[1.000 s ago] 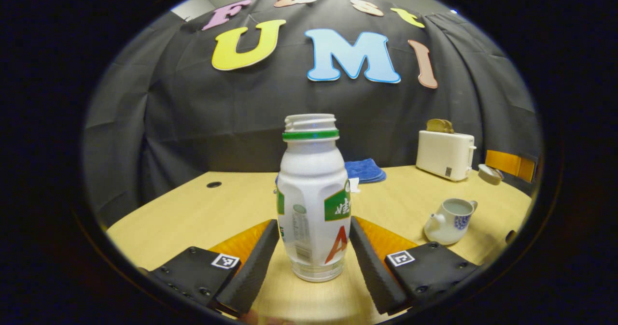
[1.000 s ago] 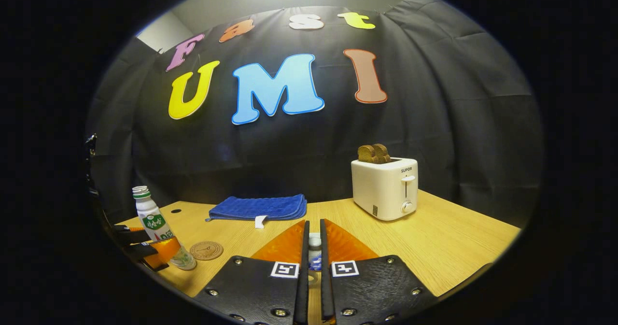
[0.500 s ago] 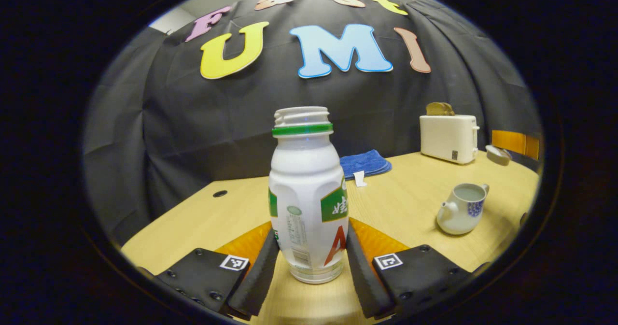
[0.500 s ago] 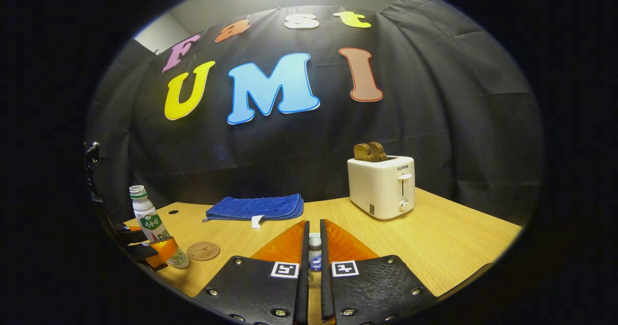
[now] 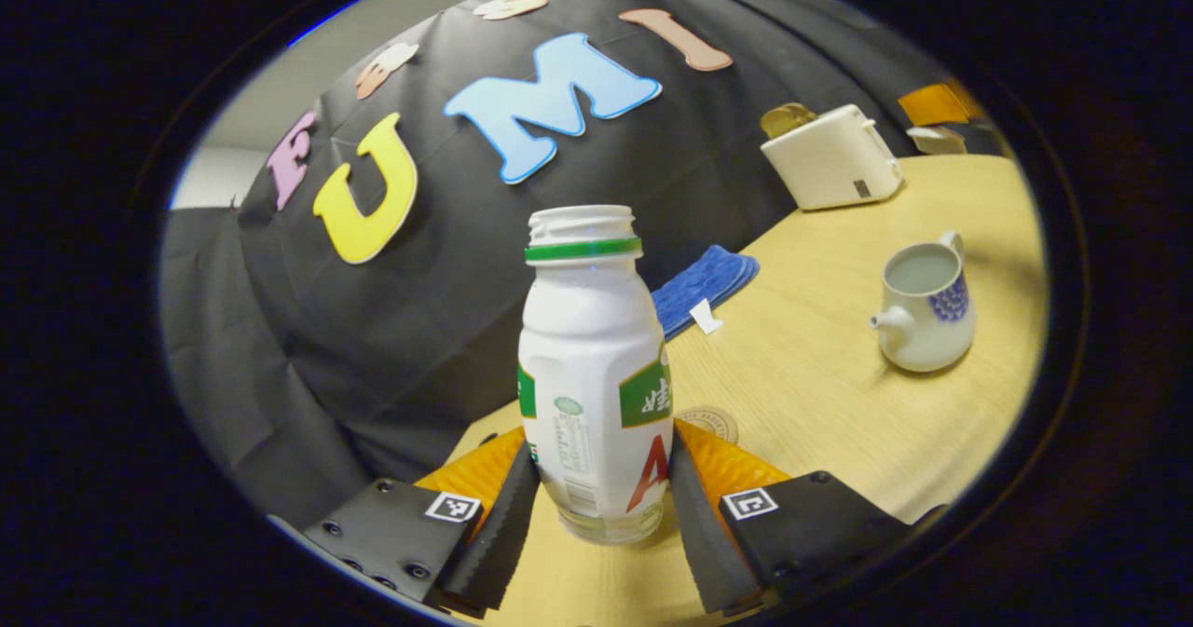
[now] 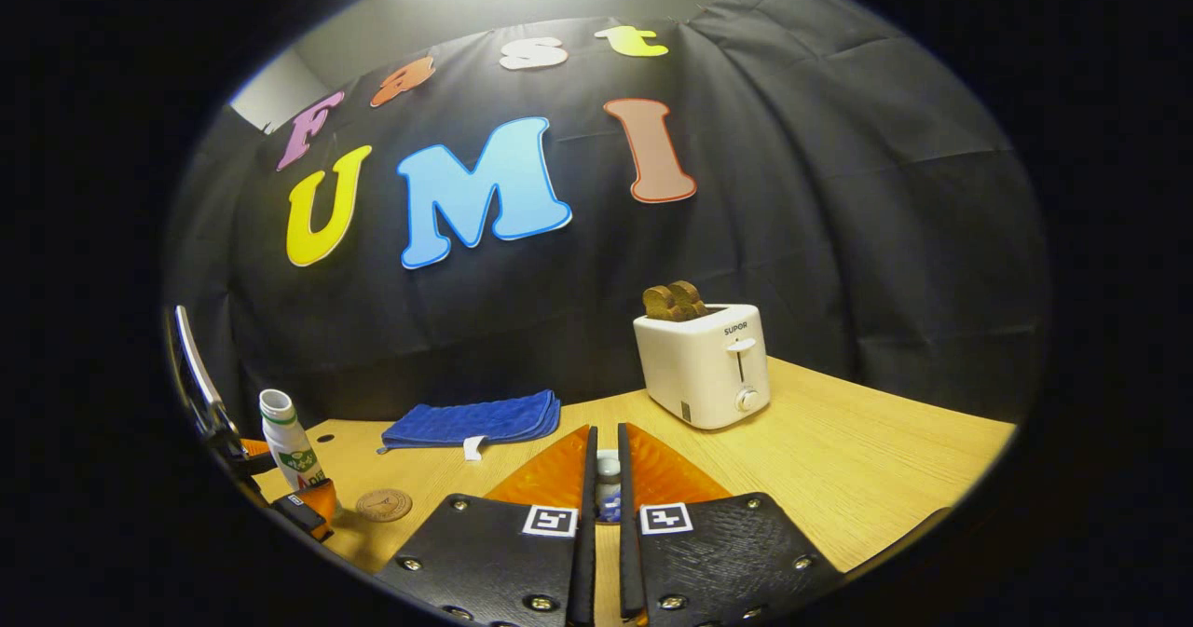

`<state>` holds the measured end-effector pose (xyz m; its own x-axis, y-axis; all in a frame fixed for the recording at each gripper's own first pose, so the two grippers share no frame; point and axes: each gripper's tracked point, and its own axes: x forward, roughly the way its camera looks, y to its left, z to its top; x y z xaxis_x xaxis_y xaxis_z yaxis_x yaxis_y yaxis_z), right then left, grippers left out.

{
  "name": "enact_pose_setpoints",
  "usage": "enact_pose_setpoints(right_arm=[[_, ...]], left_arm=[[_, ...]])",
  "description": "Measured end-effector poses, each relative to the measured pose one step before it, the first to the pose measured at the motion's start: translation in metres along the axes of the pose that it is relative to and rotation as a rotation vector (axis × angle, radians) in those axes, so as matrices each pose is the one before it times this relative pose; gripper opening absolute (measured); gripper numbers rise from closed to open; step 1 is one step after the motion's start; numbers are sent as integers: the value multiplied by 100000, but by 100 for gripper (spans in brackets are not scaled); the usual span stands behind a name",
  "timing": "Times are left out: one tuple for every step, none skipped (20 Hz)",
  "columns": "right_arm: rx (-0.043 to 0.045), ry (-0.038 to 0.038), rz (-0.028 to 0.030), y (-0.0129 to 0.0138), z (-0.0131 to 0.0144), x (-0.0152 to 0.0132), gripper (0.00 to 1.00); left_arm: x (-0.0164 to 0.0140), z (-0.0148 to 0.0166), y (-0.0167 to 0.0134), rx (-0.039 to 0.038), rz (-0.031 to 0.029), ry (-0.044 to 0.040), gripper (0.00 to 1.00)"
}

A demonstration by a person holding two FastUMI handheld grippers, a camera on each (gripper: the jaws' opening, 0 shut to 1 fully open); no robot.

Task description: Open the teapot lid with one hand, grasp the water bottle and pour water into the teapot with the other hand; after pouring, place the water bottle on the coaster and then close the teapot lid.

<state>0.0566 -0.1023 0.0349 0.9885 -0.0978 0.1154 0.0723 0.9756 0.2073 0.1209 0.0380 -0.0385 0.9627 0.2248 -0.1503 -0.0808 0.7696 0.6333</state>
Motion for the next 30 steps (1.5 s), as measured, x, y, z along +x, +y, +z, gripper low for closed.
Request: enact_pose_setpoints(right_arm=[[882,-144,-574,-322,87,72,10],[479,-131,-582,-321,58,64,10],[110,-79,-682,-267,81,28,11],[-192,-86,-331,-178,-44,8,10],[214,137,-449,-119,62,-33,10],[526,-41,258,6,-70,8,10],[430,50,175,83,61,-19,10],[98,-19,-2,-85,-17,56,10],[-240,-34,-194,-71,1,62,10],[-124,30,-89,-73,-70,47,10],[121,214,7,-8,-23,19,10],[362,214,83,-9,-147,27,10],[382,206,-33,-34,35,1,10],[276,62,-276,-139,-47,28,10],[171,-83,-403,-157,68,-23,10],[315,-134,-385,-101,-28,-8,10],[579,-128,-127,-88,107,-48,10],[812,-222,85,-72,108,-7,10],[751,-234,10,-38,134,-20,10],[525,-126,-136,-155,-22,8,10],[508,-6,-99,-75,96,71,10],[463,186,61,-62,-100,-7,10],[402,227,82,-33,-39,45,10],[370,260,80,-9,-72,8,10],[445,198,200,17,-38,4,10],[456,89,198,49,35,-69,11],[246,-11,35,-28,50,18,10],[49,-90,-7,-19,-72,-3,10],[75,-78,-85,-66,99,36,10],[209,26,37,-1,-43,-28,10]], left_arm=[[133,338,-193,4993,617,-156,83],[91,177,-20,3803,477,-339,83],[124,292,-110,4304,411,-399,83],[67,304,-8,4693,521,-613,83],[41,291,-15,4828,577,-447,83],[147,338,57,4793,707,-708,83],[30,341,60,4645,848,-535,83],[-128,307,38,4132,625,-379,83],[115,321,-45,3781,579,-491,79],[-184,203,164,3340,917,-559,83],[99,327,18,3364,652,-503,83],[-19,280,60,3446,815,-711,79],[-28,373,78,3676,998,-820,79],[11,339,173,3484,1076,-864,83],[41,458,105,3242,795,-1040,83],[-178,359,76,2888,1124,-1023,79],[63,342,92,2925,946,-707,83],[74,255,133,2864,648,-551,83],[162,246,8,2637,326,-377,83],[198,246,-50,2190,385,-614,83],[41,262,-88,2128,327,-495,83],[-259,218,181,1933,506,-434,83],[13,256,1,1880,317,-676,83],[23,338,57,1770,438,-768,83],[102,324,44,1968,591,-600,83],[87,263,177,2140,548,-631,83],[62,333,116,2042,536,-835,83],[-9,254,83,1866,439,-671,83],[3,292,-8,1681,528,-897,83],[68,117,160,1688,134,-662,83]])
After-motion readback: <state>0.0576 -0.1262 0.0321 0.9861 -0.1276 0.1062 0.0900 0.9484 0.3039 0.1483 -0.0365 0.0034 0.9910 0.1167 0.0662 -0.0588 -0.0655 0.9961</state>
